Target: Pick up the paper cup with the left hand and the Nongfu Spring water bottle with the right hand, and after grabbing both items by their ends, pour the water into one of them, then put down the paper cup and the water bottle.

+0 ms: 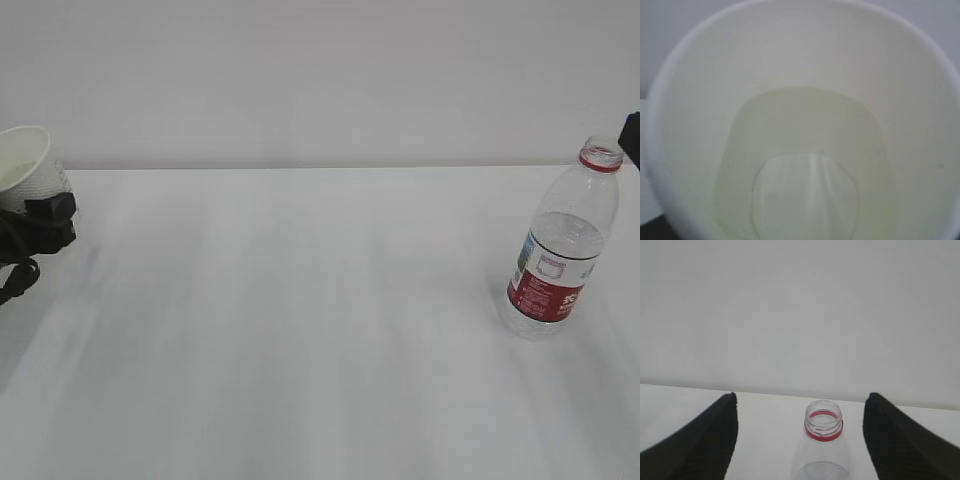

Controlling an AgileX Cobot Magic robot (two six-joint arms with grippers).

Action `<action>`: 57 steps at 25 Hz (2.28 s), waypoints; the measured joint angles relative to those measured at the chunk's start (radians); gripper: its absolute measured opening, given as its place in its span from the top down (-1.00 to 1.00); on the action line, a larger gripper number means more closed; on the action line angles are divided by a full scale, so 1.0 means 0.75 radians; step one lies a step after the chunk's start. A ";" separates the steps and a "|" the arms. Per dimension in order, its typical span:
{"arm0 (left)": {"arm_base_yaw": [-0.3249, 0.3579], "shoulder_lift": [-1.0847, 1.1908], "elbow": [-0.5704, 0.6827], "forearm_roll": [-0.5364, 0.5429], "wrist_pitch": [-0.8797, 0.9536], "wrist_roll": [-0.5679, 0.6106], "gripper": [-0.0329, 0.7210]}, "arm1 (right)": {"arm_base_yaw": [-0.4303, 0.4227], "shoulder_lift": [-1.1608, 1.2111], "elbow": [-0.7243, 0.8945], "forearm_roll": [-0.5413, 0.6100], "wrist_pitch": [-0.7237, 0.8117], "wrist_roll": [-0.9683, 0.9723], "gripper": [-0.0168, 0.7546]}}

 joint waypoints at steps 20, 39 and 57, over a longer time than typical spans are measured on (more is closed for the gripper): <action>0.005 0.101 -0.101 -0.038 0.025 0.001 -0.40 | 0.000 0.023 0.000 0.000 -0.005 0.000 -0.57; 0.005 0.261 -0.180 -0.038 0.058 0.001 -0.40 | 0.000 0.023 0.000 0.000 -0.010 -0.003 -0.57; 0.005 0.261 -0.188 0.009 0.030 0.001 -0.87 | 0.000 0.023 0.000 0.000 -0.010 -0.004 -0.57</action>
